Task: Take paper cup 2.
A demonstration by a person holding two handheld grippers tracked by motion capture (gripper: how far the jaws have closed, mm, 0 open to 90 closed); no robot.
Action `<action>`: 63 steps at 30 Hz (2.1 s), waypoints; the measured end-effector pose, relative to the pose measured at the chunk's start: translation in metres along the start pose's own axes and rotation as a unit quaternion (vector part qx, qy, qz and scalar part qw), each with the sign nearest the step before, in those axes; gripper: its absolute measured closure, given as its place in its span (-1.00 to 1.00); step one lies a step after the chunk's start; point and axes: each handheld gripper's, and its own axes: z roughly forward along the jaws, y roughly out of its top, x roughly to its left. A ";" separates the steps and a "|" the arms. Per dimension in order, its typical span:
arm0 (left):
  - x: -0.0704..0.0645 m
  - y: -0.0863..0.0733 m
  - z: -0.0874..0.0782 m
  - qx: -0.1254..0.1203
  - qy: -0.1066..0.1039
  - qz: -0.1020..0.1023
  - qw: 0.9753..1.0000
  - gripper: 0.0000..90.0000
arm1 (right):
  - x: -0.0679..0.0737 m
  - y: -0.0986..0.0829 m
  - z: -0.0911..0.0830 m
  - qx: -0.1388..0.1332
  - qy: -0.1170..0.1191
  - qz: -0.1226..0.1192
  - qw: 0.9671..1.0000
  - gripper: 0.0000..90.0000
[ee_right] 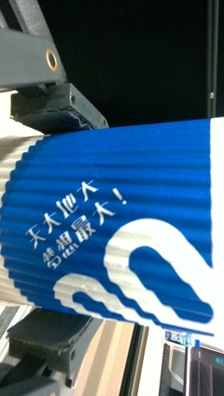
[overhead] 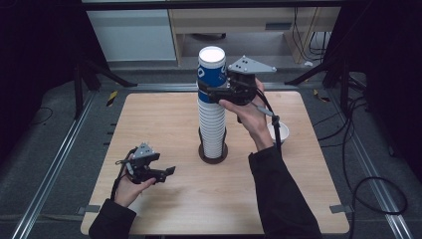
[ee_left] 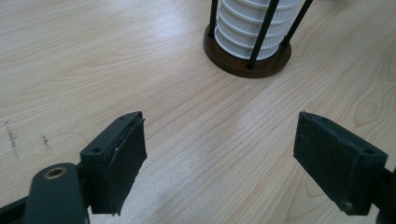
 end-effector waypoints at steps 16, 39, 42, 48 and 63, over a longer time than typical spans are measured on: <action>0.000 0.000 -0.001 -0.003 0.002 -0.001 1.000 -0.64 | 0.002 0.024 -0.016 -0.029 -0.005 -0.015 0.999 -0.55; -0.002 0.001 -0.001 -0.002 0.002 0.003 1.000 -0.64 | -0.023 -0.025 -0.090 0.005 -0.037 -0.014 0.999 -0.55; -0.003 0.001 -0.001 -0.003 0.001 0.003 1.000 -0.63 | -0.024 -0.038 -0.094 0.013 -0.037 -0.009 0.999 -0.55; -0.004 0.001 -0.001 -0.002 0.000 0.006 1.000 -0.64 | -0.025 -0.061 -0.102 0.031 -0.037 -0.007 0.999 -0.55; -0.005 0.002 -0.003 -0.006 -0.004 0.008 1.000 -0.64 | -0.023 -0.110 -0.117 0.067 -0.008 -0.004 0.998 -0.55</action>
